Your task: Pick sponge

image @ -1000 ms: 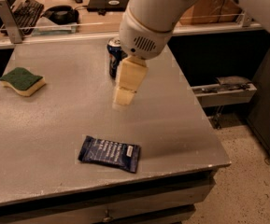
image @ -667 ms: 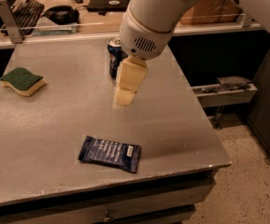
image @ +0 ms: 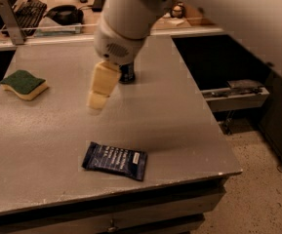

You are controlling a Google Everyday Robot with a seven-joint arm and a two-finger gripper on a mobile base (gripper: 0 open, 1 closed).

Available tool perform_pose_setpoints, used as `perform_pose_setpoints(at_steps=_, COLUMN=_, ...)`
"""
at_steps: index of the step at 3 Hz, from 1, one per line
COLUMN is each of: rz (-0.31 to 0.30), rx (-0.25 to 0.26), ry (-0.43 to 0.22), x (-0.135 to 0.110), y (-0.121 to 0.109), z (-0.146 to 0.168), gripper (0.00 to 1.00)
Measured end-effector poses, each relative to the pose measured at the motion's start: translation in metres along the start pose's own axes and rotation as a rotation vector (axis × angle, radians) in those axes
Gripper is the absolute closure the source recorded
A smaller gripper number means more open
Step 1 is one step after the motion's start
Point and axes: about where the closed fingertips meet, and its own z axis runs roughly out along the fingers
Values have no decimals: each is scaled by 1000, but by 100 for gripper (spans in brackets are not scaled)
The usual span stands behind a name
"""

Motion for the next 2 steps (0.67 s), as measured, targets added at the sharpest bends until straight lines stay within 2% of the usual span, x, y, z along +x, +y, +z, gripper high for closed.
perform_pose_setpoints(at_steps=1, rz=-14, rx=-10, ry=-76, x=-58, y=-18, z=59, gripper=0)
perform_pose_setpoints(at_steps=2, rz=-22, rx=-23, ry=-124, x=-107, y=-38, z=115, gripper=0)
